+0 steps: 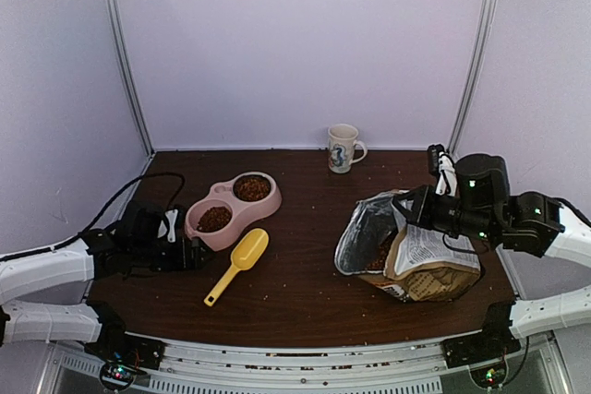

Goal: Serve the pet food

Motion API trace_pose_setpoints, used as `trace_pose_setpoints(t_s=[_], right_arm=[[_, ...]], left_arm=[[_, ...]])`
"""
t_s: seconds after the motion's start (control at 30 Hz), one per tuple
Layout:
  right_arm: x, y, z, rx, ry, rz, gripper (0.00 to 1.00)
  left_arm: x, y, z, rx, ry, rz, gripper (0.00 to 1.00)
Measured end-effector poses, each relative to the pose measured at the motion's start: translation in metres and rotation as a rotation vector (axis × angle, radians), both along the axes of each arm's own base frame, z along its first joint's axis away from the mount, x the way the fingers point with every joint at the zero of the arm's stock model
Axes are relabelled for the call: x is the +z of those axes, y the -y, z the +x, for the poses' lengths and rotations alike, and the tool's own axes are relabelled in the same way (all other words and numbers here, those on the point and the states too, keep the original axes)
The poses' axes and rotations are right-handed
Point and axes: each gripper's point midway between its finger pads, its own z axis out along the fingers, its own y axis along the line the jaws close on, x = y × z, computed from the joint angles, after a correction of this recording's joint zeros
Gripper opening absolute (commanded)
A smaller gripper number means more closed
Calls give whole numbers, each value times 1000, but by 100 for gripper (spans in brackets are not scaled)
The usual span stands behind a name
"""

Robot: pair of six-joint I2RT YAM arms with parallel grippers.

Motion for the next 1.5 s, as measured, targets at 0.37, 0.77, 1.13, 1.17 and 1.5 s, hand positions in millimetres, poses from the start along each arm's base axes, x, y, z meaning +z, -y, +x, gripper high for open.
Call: trace_pose_setpoints(t_s=[0.37,0.77,1.13,1.17,1.5], right_arm=[[5,-40,-21,321,-12,-212,0],[47,-107,-91,816,41,-116,0],[52,-108,-86,797,68,-138,0],[51,-109,-86,797,68,-137,0],[52,-112,-84,799,72,-133,0]], left_arm=[[90,-19,6,-37,311,78,81],[179,88,-60,-542,591,-41,79],[217,180,-120,-825,700,-60,81],[216,188,-123,-844,706,-53,82],[209,225,-124,-897,745,-40,80]])
